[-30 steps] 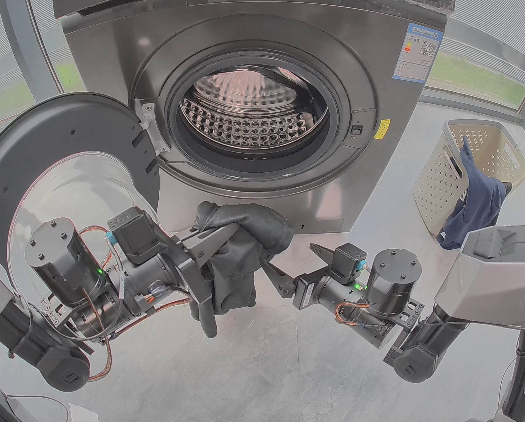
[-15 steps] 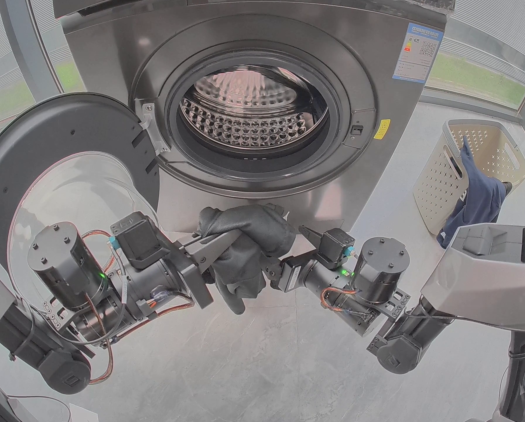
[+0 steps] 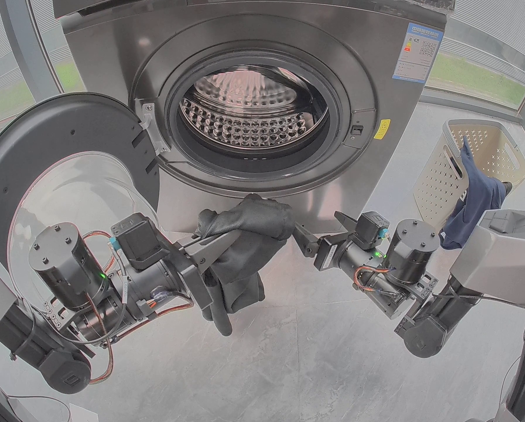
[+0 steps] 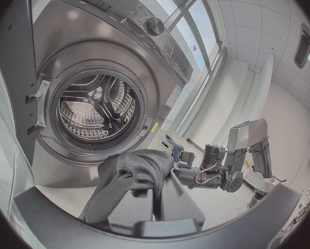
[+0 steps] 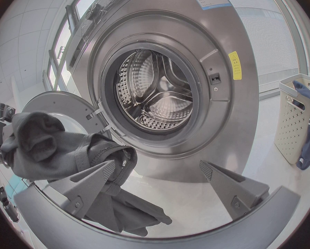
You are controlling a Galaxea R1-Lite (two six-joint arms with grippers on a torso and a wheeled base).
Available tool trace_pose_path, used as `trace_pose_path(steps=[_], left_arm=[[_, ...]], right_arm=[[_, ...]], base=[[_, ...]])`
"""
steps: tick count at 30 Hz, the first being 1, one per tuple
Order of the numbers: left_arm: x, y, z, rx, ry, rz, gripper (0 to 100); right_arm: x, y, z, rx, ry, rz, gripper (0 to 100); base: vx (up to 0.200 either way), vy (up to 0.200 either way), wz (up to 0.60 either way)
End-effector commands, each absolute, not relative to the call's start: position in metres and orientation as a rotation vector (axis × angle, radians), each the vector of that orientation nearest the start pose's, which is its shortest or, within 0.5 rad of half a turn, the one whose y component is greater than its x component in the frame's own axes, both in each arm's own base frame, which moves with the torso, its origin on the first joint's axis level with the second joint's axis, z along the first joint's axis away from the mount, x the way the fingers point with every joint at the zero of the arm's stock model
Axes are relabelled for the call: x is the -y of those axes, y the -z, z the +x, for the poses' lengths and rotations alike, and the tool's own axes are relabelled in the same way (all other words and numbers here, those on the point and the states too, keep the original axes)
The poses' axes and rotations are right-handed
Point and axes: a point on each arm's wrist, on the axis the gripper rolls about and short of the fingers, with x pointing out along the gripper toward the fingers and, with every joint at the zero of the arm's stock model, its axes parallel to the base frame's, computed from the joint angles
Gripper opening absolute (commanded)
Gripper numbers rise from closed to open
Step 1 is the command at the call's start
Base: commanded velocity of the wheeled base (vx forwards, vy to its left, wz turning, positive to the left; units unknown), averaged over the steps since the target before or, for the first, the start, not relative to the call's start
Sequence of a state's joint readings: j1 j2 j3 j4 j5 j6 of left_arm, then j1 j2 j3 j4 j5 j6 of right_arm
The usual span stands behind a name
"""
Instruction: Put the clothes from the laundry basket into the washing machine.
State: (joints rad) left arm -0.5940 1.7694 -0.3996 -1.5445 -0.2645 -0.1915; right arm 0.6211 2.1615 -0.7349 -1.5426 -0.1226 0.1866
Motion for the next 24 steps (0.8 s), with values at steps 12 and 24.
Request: trace_pose_path(steps=[12,24], left_arm=[[0.154,-0.155,0.221,0.097,0.861,-0.207,0],[0.154,-0.154,0.221,0.092,0.86,-0.206,0]], right_arm=[[-0.184,-0.124,0.247,0.037,-0.543,0.209,100],[-0.201,-0.14,0.229,0.085,-0.651,0.226,100]], base=[[0.0,0.0,0.0],[0.0,0.0,0.0]])
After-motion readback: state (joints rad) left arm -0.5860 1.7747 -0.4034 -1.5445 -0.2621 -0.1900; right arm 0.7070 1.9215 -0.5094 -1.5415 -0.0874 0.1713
